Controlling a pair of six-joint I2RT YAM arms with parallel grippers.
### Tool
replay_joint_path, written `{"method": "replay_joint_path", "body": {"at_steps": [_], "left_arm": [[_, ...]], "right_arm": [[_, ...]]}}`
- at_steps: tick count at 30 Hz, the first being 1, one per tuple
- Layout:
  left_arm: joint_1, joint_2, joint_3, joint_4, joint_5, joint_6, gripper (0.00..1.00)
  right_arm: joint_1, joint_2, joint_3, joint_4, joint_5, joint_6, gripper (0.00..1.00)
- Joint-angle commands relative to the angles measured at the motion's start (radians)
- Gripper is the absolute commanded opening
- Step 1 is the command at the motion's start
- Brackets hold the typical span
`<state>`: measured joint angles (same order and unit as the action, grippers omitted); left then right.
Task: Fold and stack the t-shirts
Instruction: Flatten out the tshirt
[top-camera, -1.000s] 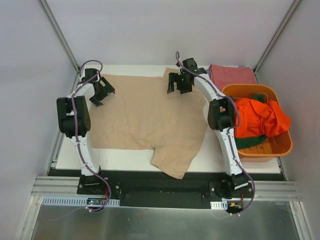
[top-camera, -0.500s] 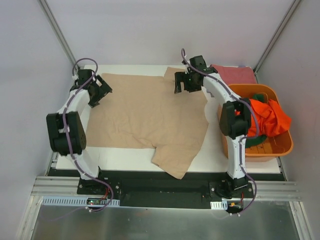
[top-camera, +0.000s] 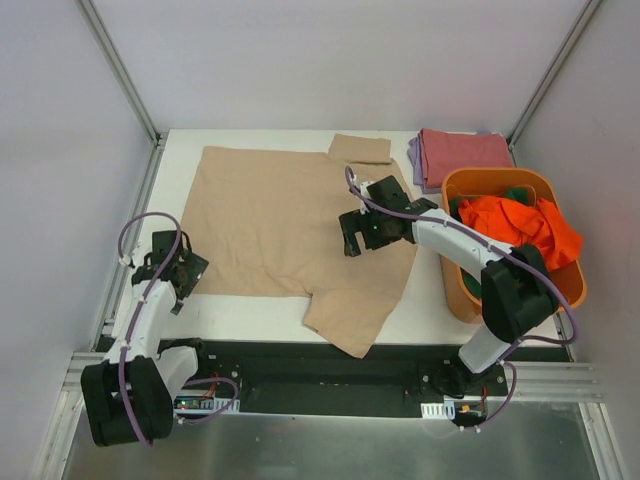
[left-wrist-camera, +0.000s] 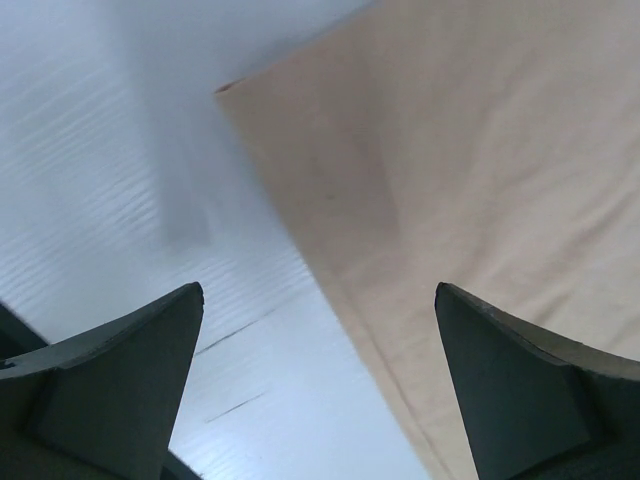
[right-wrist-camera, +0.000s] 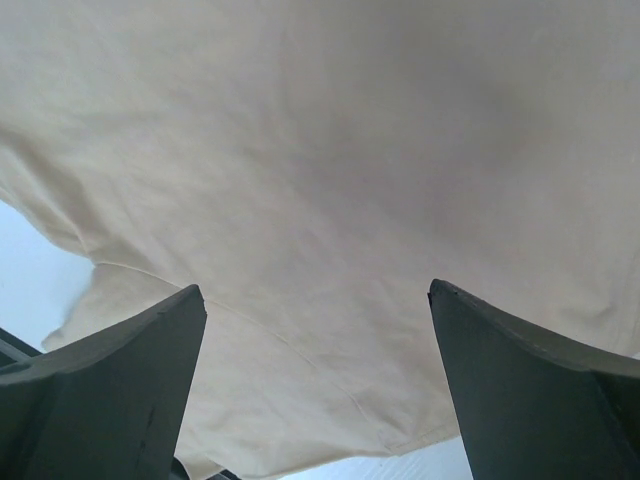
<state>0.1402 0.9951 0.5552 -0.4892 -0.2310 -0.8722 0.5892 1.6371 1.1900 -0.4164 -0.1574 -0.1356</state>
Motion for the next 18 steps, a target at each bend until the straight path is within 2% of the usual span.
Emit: {"method": "replay_joint_path", "body": {"at_steps": [1,4,12,14,18], "left_arm": [[0.045,-0.076,-0.038,-0.100,-0.083,-0.076,0.99],[0.103,-0.066,-0.044,-0.095,-0.068,-0.070,0.99],[0.150,0.062,-0.057,0.015,-0.022,-0.051,0.73],[0.163,0.098,-0.063,0.053,-0.028,-0.039,0.64],[0.180,0.177,-0.057,0.115,0.035,-0.024,0.59]], "right_arm": [[-0.002,-0.051,-0.026,0.065,-0.011,0.027,0.96],[0.020,-0.046,-0.026,0.059,-0.005,0.007,0.96],[0.023,-0.054,-0.039,0.062,0.002,0.004,0.96],[0.024,-0.062,-0.047,0.071,-0.010,0.005,0.96],[0.023,-0.069,-0.064,0.085,-0.016,0.010,0.96]]}}
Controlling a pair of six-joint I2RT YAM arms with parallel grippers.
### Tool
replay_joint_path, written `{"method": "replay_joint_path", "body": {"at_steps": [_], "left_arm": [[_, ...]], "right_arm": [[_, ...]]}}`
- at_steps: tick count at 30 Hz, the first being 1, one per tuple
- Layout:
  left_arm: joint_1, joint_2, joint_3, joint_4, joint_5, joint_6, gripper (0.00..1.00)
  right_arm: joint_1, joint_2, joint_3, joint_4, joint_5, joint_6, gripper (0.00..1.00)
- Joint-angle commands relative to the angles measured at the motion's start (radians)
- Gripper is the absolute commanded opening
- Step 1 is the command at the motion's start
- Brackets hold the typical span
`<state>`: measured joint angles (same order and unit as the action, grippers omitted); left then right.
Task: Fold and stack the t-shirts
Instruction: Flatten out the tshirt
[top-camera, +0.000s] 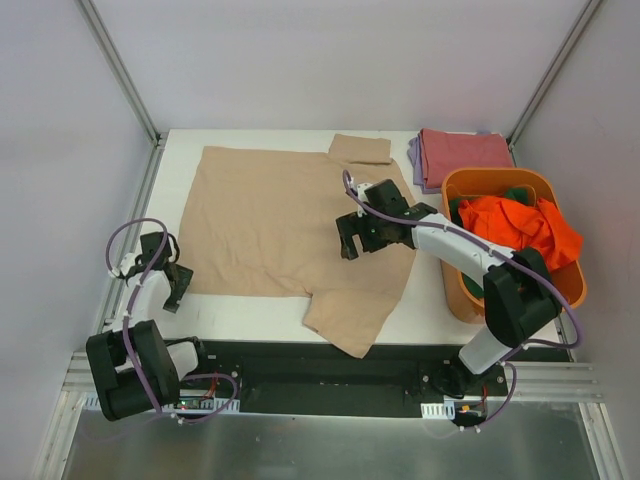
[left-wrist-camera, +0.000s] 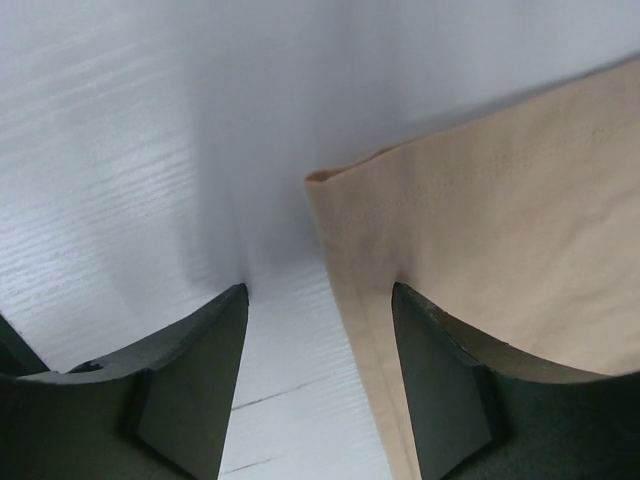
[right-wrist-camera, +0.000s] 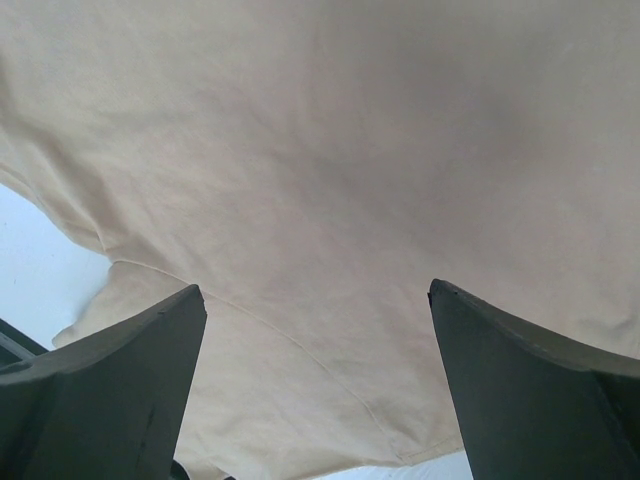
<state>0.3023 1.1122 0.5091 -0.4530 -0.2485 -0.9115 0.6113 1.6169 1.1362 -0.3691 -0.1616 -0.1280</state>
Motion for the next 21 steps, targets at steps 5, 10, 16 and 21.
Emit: {"method": "replay_joint_path", "body": {"at_steps": [5,10,16,21], "left_arm": [[0.020,0.092,-0.011,0.088,0.060,0.029,0.40],[0.021,0.077,-0.017,0.089,0.038,0.036,0.00],[0.021,0.040,-0.004,0.100,0.035,0.092,0.00],[0.021,-0.050,-0.026,0.119,0.037,0.117,0.00]], "right_arm": [[0.001,-0.045,-0.004,0.033,-0.019,-0.002,0.96],[0.004,-0.052,-0.012,0.030,0.000,-0.015,0.96],[0.071,-0.086,-0.052,0.013,0.016,-0.100,0.96],[0.156,-0.117,-0.095,-0.056,0.069,-0.062,0.96]]}}
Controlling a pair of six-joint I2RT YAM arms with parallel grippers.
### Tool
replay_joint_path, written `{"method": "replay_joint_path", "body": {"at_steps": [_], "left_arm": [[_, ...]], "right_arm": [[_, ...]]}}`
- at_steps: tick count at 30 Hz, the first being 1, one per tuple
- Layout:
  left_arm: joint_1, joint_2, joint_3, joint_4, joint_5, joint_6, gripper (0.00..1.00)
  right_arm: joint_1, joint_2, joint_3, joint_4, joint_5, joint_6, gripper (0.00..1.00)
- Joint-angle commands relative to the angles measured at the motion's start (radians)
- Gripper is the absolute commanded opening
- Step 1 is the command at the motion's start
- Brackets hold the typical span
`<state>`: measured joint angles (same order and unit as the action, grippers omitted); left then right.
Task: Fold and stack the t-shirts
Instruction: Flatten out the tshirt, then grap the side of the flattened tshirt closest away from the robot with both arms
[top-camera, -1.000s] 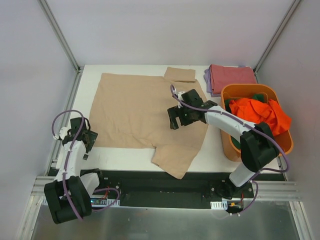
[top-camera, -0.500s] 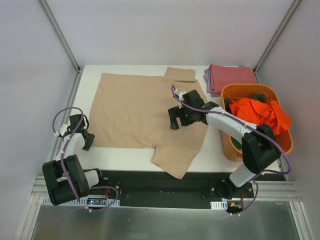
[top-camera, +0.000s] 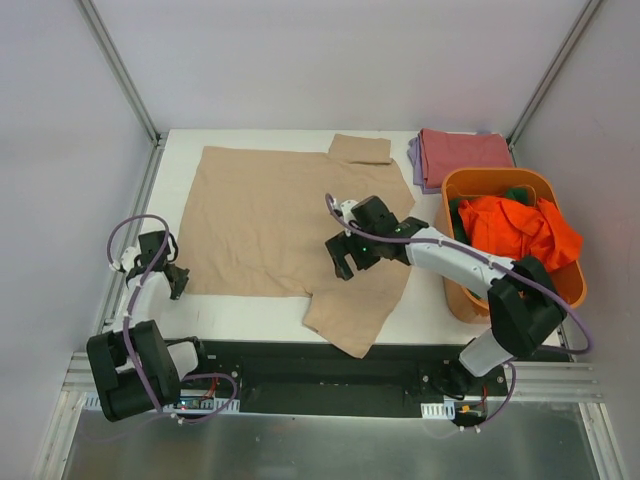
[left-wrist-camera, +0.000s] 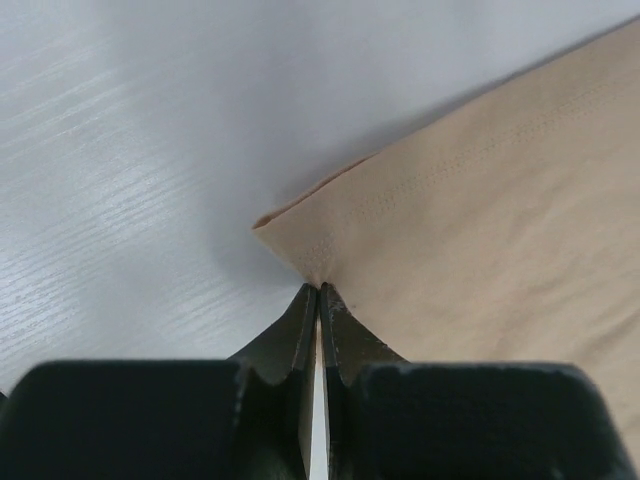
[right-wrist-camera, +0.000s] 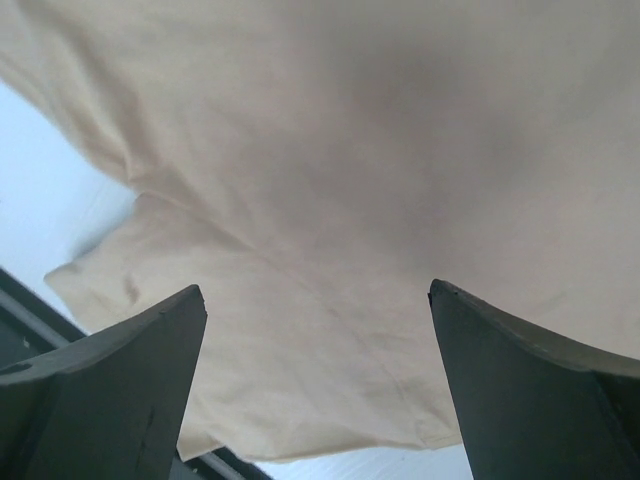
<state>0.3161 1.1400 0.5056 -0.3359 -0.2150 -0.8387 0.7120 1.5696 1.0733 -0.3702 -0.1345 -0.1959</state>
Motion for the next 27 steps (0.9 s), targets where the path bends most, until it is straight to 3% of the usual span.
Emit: {"method": "replay_joint_path", "body": {"at_steps": [1,5,10,13,19,27], "left_arm": [[0.008,-0.094,-0.027,0.005,-0.003,0.049,0.00],[0.008,-0.151,-0.039,0.017,0.000,0.058,0.00],[0.008,-0.154,-0.030,0.031,0.028,0.067,0.00],[0.008,-0.146,-0.035,0.032,0.034,0.063,0.00],[0.008,-0.131,-0.036,0.037,0.034,0.064,0.00],[0.008,-0.120,-0.036,0.047,0.049,0.062,0.00]], "right_arm": [[0.067,-0.077,-0.048,-0.061,0.036,0.024,0.96],[0.150,-0.131,-0.116,-0.053,0.004,0.067,0.96],[0.340,-0.122,-0.108,-0.098,0.059,0.090,0.99],[0.421,-0.088,-0.110,-0.085,0.073,0.113,0.92],[0.500,0.001,-0.096,-0.101,0.070,0.134,0.65],[0.515,0.059,-0.119,-0.090,0.186,0.145,0.55]]}}
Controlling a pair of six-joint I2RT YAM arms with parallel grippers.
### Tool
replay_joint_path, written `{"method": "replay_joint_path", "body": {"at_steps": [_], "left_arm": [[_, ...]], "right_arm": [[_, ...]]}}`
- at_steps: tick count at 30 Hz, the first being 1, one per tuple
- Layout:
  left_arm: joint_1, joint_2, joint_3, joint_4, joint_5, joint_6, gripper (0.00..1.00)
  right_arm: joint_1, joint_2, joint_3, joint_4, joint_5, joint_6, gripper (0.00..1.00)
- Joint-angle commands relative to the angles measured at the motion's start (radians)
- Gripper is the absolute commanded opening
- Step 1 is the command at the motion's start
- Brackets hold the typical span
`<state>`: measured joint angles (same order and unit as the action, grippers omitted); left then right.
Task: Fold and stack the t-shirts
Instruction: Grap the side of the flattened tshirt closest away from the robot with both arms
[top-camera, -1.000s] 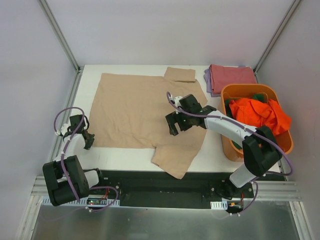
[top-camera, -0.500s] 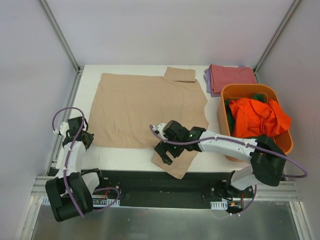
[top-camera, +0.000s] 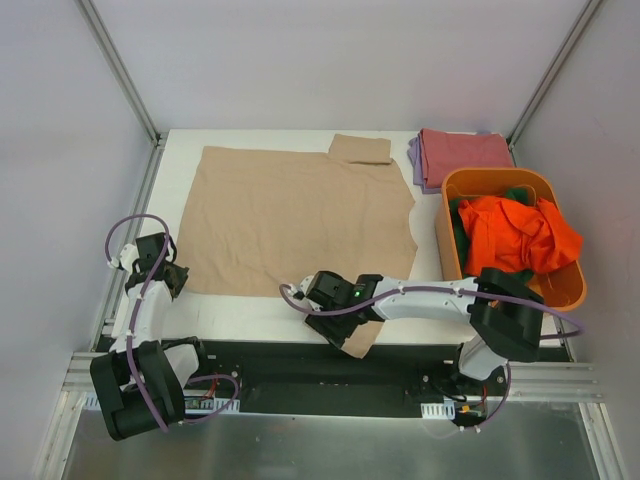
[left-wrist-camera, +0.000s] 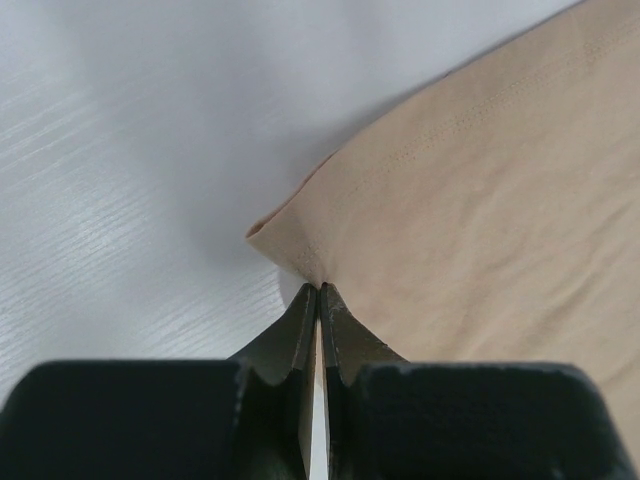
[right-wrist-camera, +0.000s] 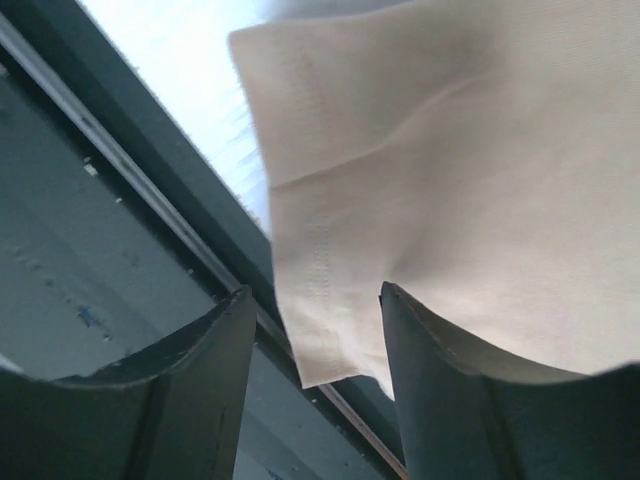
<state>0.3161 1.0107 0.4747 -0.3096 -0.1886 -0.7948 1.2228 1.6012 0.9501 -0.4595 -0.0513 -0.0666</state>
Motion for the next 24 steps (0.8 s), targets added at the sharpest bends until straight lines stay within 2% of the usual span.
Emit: {"method": "replay_joint_path", "body": {"at_steps": [1,8,13,15,24], "left_arm": [[0.008,0.012,-0.004,0.021,0.024,0.020,0.00],[0.006,0.025,-0.004,0.027,0.043,0.019,0.00],[0.008,0.029,-0.005,0.032,0.043,0.019,0.00],[0.008,0.028,-0.005,0.032,0.038,0.014,0.00],[0.008,0.026,-0.002,0.030,0.037,0.019,0.00]], "right_arm": [[0.004,0.045,0.012,0.004,0.105,0.008,0.54],[0.007,0.109,0.013,0.031,0.080,0.021,0.53],[0.011,0.143,0.027,-0.008,0.192,0.053,0.46],[0.012,0.152,0.027,-0.018,0.223,0.060,0.42],[0.011,0.125,0.013,-0.048,0.304,0.056,0.05]]}}
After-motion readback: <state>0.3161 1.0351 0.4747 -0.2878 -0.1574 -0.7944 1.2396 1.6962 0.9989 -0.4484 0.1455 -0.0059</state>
